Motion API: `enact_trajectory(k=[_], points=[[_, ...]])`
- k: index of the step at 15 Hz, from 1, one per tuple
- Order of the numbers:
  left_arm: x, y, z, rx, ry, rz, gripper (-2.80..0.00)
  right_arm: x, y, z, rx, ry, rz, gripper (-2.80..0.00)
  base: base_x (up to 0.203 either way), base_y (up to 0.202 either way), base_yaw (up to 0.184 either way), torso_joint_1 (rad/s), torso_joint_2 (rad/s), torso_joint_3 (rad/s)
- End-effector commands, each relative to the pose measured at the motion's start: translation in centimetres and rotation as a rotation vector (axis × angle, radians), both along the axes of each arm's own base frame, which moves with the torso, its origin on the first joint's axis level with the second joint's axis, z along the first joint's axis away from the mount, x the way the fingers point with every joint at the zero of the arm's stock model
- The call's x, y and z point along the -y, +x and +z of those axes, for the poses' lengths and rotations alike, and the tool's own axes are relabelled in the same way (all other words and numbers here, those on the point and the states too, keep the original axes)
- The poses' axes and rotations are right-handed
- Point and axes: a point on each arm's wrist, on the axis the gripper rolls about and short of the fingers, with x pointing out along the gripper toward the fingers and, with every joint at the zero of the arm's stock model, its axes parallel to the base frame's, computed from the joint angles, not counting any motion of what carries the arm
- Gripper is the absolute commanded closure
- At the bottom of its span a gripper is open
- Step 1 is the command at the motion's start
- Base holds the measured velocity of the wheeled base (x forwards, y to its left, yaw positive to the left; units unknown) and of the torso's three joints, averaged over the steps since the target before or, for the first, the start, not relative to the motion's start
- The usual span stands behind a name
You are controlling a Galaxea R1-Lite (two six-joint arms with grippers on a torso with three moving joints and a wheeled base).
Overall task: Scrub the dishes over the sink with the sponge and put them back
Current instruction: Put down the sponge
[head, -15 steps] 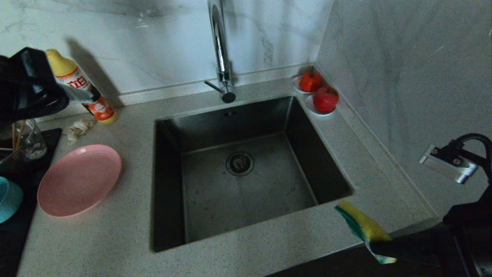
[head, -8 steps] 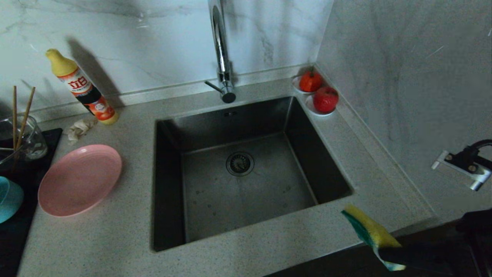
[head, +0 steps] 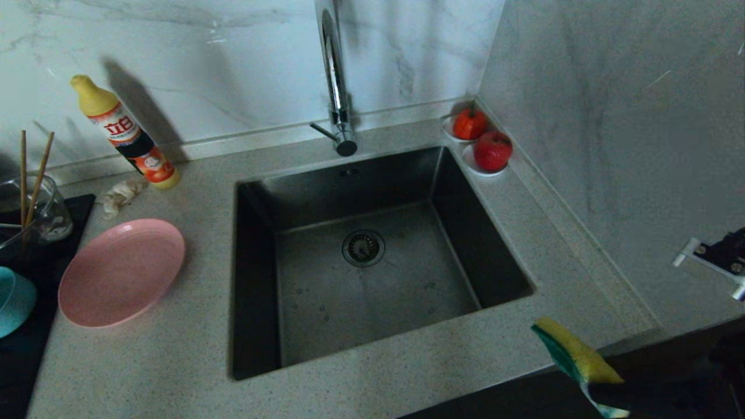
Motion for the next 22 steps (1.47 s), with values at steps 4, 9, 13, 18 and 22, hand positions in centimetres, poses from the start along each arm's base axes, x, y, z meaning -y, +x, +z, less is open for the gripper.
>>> enact_trajectory(k=[4,9,13,18,22], points=[[0.7,-0.8,-5.9,0.068,0.139,-0.313,0.00,0.3,-0.3,-0.1,0.004,0.000,-0.002,0.00,0.000,0.000,0.000,0.000,0.00,0.000],[0.8,-0.4,-6.7,0.061,0.131,-0.352,0.00,0.1,-0.1,-0.3,-0.002,-0.005,0.000,0.00,0.000,0.000,0.000,0.000,0.00,0.000],[0.8,-0.4,-6.7,0.063,0.126,-0.349,0.00,0.1,-0.1,-0.3,0.000,-0.005,-0.001,0.00,0.000,0.000,0.000,0.000,0.00,0.000],[0.8,-0.4,-6.7,0.063,0.126,-0.349,0.00,-0.3,0.4,-0.6,0.006,-0.047,-0.040,0.00,0.000,0.000,0.000,0.000,0.00,0.000],[0.8,-0.4,-6.7,0.065,0.126,-0.349,0.00,-0.4,0.5,-0.9,0.025,-0.090,-0.083,0.00,0.000,0.000,0.000,0.000,0.00,0.000]])
